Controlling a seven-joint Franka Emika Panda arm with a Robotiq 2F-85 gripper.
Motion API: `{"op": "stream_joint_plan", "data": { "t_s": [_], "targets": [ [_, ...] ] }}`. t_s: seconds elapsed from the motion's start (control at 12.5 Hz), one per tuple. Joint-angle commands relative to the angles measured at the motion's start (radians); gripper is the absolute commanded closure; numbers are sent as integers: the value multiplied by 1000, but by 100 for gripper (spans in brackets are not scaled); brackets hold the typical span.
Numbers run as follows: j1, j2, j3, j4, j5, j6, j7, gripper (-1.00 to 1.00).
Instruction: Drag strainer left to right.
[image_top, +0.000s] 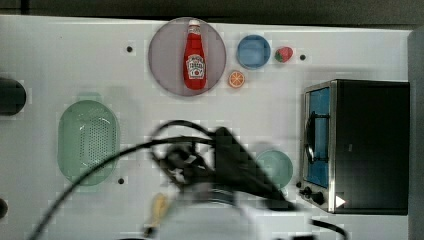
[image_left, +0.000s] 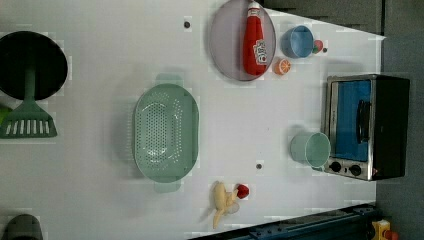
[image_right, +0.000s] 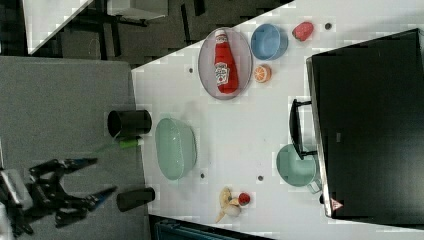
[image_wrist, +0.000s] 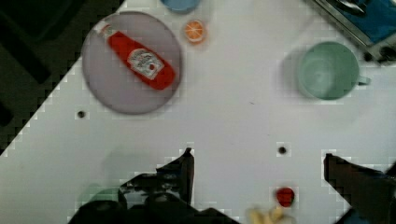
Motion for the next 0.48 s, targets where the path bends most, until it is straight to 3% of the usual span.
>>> {"op": "stream_joint_plan", "data": {
  "t_s": [0.08, 0.48],
  "targets": [
    [62, 154, 193, -58, 16, -14, 116, -100],
    [66, 359, 452, -63, 16, 156, 572, -100]
  ]
}}
